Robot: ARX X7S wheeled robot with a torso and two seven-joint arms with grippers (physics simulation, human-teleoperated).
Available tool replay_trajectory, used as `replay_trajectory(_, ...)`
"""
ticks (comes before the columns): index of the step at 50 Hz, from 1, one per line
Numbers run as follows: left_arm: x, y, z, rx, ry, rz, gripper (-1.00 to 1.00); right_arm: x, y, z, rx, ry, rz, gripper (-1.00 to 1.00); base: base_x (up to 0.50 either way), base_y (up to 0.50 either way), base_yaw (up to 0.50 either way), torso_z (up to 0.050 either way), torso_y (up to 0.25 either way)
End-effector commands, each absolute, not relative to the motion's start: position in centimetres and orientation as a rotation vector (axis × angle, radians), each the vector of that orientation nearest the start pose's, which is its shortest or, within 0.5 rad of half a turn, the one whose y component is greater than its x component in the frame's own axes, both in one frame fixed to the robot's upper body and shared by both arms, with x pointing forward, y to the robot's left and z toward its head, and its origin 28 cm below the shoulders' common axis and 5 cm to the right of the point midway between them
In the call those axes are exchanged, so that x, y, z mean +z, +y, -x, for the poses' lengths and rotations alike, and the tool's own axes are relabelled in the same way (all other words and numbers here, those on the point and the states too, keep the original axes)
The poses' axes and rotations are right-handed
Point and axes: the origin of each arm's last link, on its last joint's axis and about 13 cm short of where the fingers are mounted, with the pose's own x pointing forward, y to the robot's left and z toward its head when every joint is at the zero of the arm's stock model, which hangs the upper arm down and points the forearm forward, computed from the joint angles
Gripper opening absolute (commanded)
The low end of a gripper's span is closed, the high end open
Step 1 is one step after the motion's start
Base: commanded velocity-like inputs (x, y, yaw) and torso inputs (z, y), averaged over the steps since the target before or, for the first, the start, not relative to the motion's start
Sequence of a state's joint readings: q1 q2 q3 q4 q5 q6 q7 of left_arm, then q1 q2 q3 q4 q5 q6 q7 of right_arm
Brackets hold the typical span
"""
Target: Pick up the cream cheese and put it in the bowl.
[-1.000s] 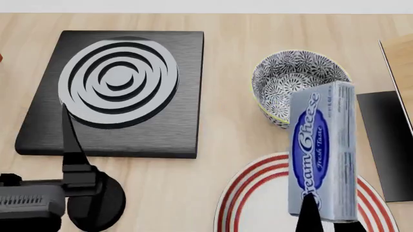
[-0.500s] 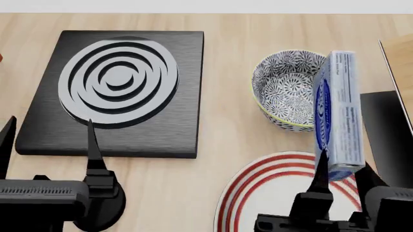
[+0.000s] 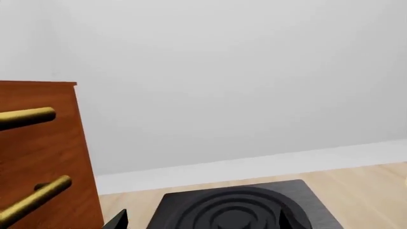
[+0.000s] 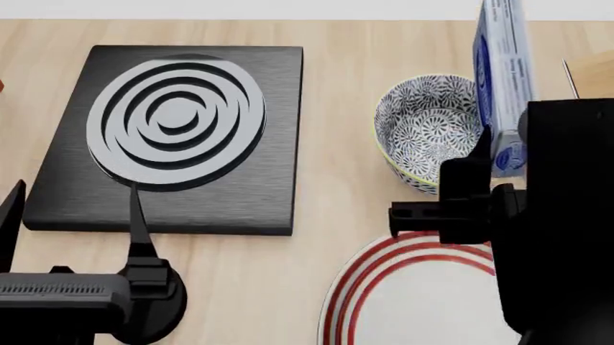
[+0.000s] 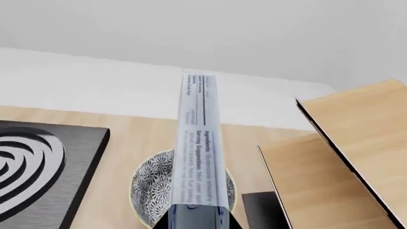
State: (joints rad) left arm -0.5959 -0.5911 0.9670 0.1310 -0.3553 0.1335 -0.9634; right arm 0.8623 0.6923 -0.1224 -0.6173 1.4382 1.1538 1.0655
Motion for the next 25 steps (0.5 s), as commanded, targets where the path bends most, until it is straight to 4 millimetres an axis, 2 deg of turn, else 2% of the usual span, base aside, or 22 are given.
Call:
replay_trajectory(1,10.4,18.5,-26.0,0.092,-0.461,-0.153,1.00,27.8,-13.4,-24.3,-0.100,-0.022,0.141,-1.00,0.00,0.00,0.00,0.000,0.000)
replay_trajectory(14,10.3,18.5,-26.0,0.091,-0.458,-0.158,1.00,27.1,-13.0,-27.3,-0.088,-0.050,0.120,-1.00,0.00,0.00,0.00,0.000,0.001)
replay_trajectory(19,10.3,18.5,-26.0,0.091,-0.457,-0.157,1.00,26.7,-13.0,-28.5,-0.075,-0.001,0.105,-1.00,0.00,0.00,0.00,0.000,0.000)
replay_trajectory(25,10.2,18.5,-26.0,0.090,-0.454,-0.163,1.00,28.1,-13.3,-29.2,-0.067,0.087,0.094,-1.00,0.00,0.00,0.00,0.000,0.000)
